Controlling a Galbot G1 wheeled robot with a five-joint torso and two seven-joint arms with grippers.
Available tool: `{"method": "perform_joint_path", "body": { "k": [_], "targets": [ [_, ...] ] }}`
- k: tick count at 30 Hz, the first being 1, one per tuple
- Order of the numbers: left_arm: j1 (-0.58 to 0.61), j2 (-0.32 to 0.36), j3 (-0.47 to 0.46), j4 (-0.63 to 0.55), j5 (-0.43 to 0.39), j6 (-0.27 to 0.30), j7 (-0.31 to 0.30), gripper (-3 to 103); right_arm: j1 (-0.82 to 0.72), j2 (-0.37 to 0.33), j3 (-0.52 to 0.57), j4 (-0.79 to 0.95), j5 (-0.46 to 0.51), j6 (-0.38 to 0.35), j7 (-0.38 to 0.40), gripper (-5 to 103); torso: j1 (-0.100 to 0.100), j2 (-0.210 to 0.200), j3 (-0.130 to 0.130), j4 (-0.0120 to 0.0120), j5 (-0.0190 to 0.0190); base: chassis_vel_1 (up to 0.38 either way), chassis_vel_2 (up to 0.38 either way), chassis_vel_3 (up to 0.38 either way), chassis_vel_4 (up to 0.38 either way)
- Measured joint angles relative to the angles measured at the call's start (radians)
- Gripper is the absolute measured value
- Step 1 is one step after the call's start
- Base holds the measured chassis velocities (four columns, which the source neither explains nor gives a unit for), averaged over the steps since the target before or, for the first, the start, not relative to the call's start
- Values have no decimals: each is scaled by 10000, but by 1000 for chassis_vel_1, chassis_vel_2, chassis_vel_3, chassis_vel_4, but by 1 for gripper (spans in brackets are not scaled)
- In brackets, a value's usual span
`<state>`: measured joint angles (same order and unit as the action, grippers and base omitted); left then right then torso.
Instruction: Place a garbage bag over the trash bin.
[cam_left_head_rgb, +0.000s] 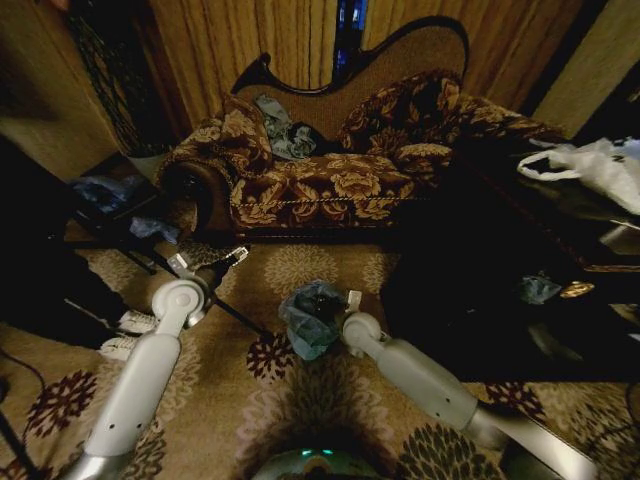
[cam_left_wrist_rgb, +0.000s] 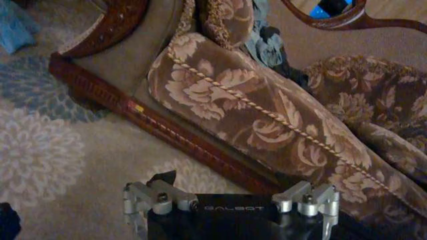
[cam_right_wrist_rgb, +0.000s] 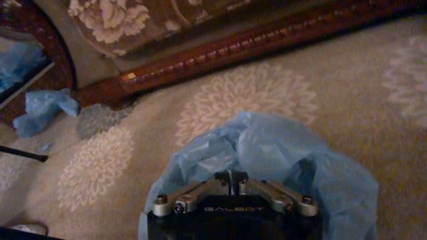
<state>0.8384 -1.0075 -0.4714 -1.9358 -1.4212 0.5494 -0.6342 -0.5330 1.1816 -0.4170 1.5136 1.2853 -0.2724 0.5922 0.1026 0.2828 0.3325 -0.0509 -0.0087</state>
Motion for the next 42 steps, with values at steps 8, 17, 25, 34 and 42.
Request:
{"method": "perform_joint_path", "body": {
  "k": [8,17,25,34,42],
  "targets": [
    [14,344,-29,-735,-807,144,-996,100,191,705,-19,-677,384,13,380,0,0,0,-1,0,0,0,0,0,0],
    [151,308,-26,-1008,-757,130,-965,100,641,1593,-188,-1795,-41,124,269,0,0,0,-2,2,0,0,0,0,0],
    [275,286,-73,-1167,-669,45,-816,100,1075,2122,-485,-3273,-1018,194,-516,0,0,0,-1,2,-1,0,0,0,0],
    [412,257,-148,-1287,-384,-119,-524,100,1212,2670,-682,-5001,-1992,298,-1282,0,0,0,-1,1,1,0,0,0,0],
    [533,220,-171,-1454,-185,-274,-413,100,1165,3015,-666,-6267,-2465,441,-1930,0,0,0,-1,1,1,0,0,0,0]
  ]
}}
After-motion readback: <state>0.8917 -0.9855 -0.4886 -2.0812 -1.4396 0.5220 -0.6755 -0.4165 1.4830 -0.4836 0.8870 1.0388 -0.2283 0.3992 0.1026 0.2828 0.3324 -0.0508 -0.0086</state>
